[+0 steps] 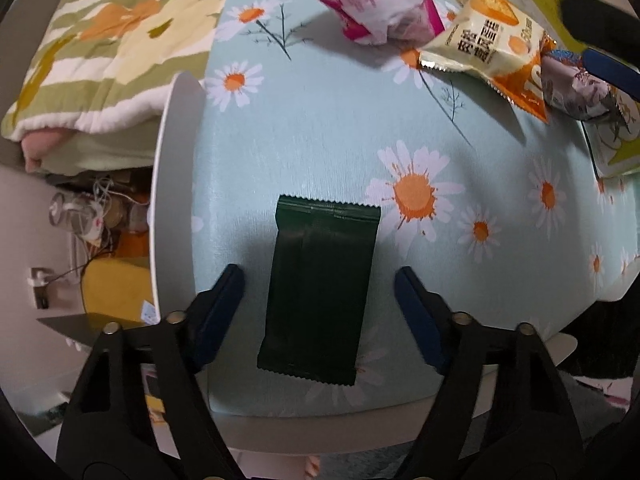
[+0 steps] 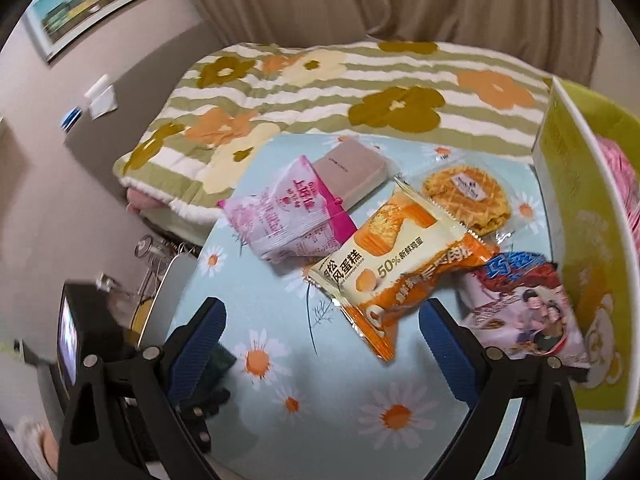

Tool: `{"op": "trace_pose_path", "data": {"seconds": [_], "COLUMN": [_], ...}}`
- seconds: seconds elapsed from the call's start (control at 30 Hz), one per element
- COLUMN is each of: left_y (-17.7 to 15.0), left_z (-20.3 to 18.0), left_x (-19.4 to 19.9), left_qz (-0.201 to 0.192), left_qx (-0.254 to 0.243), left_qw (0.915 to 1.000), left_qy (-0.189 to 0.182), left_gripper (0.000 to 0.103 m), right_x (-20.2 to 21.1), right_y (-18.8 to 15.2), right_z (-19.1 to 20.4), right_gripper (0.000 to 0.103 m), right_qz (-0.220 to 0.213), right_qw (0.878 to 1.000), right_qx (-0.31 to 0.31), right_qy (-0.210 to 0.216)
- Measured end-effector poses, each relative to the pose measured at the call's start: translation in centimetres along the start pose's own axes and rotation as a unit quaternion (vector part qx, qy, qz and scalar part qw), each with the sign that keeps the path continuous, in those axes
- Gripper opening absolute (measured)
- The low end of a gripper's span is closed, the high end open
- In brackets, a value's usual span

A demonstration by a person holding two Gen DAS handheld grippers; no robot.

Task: Organize snacks
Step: 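Grasp the dark green packet with the left tool while the right tool grasps the orange-white cake bag, then carry both packets into the cardboard box and open both tools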

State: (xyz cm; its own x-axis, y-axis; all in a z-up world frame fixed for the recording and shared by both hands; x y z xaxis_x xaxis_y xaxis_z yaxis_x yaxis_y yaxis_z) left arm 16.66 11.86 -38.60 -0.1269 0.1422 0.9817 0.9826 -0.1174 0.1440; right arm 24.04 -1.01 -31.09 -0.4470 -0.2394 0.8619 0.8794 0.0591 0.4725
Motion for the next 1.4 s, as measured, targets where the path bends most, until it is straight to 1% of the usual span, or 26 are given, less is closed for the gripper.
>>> {"op": "trace_pose_path", "data": {"seconds": [0.1, 0.27, 0.3, 0.33, 0.4, 0.53, 0.7, 0.73, 0.8, 0.83, 0.9, 0.97, 1.03, 1.13, 1.23, 1.4], "left_y": [0.2, 0.5, 0.5, 0.5, 0.6, 0.5, 0.7, 0.8, 1.0, 1.0, 1.1, 1.3, 1.4, 1.8, 2.3, 3.4], "left_z": [0.1, 0.2, 0.2, 0.1, 0.1, 0.1, 0.4, 0.5, 0.6, 0.5, 0.4, 0.3, 0.3, 0.3, 0.0, -0.5], "left_x": [0.2, 0.2, 0.3, 0.3, 0.5, 0.6, 0.8, 0.8, 0.8, 0.8, 0.8, 0.9, 1.1, 1.5, 2.3, 4.5], "left_qz": [-0.007, -0.013, -0.015, -0.016, -0.019, -0.019, -0.019, -0.019, -0.02, -0.02, -0.021, -0.023, -0.027, -0.032, -0.043, -0.068], "left_qx": [-0.009, -0.027, -0.033, -0.042, -0.055, -0.061, -0.054, -0.052, -0.05, -0.05, -0.048, -0.046, -0.041, -0.04, -0.039, -0.032], "left_qw": [0.9999, 0.9994, 0.9992, 0.999, 0.9983, 0.9979, 0.9978, 0.9978, 0.9976, 0.9976, 0.9974, 0.9973, 0.9971, 0.997, 0.9965, 0.9946], "left_qy": [-0.007, -0.015, -0.014, -0.007, 0.0, -0.013, -0.032, -0.037, -0.043, -0.045, -0.05, -0.053, -0.058, -0.058, -0.061, -0.071], "left_gripper": [0.065, 0.062, 0.058, 0.05, 0.041, 0.04, 0.04, 0.04, 0.04, 0.04, 0.04, 0.04, 0.04, 0.04, 0.04, 0.04], "right_x": [-0.9, -2.3, -2.5, -2.8, -3.2, -3.9, -4.7, -5.1, -5.9, -6.3, -6.5, -6.4, -6.1, -5.6, -4.4, -1.0], "right_y": [0.3, 1.3, 1.5, 1.7, 2.1, 2.7, 2.8, 2.8, 2.6, 2.4, 2.2, 2.1, 2.1, 1.9, 2.2, 3.2], "right_z": [-0.3, -0.5, -0.6, -0.7, -1.0, -1.7, -2.4, -2.6, -2.9, -3.1, -3.1, -3.1, -2.9, -2.5, -1.8, -0.9], "right_gripper": [0.096, 0.096, 0.096, 0.096, 0.096, 0.096, 0.094, 0.09, 0.085, 0.079, 0.074, 0.072, 0.067, 0.064, 0.064, 0.064], "right_qz": [0.01, 0.006, 0.004, 0.001, -0.006, -0.026, -0.034, -0.033, -0.025, -0.021, -0.025, -0.028, -0.031, -0.034, -0.049, -0.074], "right_qw": [0.999, 0.997, 0.996, 0.995, 0.994, 0.989, 0.982, 0.981, 0.979, 0.978, 0.98, 0.98, 0.981, 0.985, 0.987, 0.989], "right_qx": [-0.031, -0.056, -0.061, -0.064, -0.067, -0.069, -0.069, -0.066, -0.064, -0.063, -0.062, -0.06, -0.053, -0.062, -0.059, -0.059], "right_qy": [-0.014, -0.054, -0.061, -0.072, -0.09, -0.129, -0.17, -0.18, -0.192, -0.195, -0.187, -0.185, -0.182, -0.157, -0.139, -0.116]}}
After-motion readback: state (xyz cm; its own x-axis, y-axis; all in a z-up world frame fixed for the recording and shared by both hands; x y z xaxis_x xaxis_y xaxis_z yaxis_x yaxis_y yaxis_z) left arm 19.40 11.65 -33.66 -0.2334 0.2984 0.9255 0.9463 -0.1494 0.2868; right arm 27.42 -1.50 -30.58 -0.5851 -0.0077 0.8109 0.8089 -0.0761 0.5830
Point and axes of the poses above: each gripper's, at about its wrist camera, not at the fingertips, and x roughly against the way its jaws point, z to its left, y to its top, the point moved 8 cm from there along -x, roughly the way its jaws point, and after that the axes turned 5 degrees about -y, right-handed, at the moved point
